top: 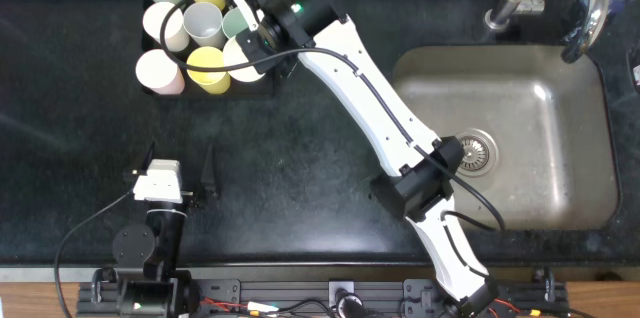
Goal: Store Cups
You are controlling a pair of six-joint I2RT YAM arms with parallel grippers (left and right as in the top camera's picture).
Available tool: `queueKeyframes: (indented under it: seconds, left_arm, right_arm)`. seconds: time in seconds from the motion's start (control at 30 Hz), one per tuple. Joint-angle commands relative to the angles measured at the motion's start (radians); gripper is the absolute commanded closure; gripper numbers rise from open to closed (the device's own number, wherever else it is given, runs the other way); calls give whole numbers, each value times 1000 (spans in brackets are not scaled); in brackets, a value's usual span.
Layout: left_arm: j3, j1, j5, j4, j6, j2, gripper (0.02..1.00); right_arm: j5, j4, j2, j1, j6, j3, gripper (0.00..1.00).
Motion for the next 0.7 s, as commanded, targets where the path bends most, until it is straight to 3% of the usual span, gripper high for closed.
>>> queueKeyframes:
  seconds: [0.03,0.7]
  left_arm:
    - [-2,-5,6,-3,19,-10,18]
    - [-2,-5,6,-3,19,-10,18]
  right_arm:
    - [20,6,33,-8,11,22,954]
    - [18,24,124,-11,-12,18,956]
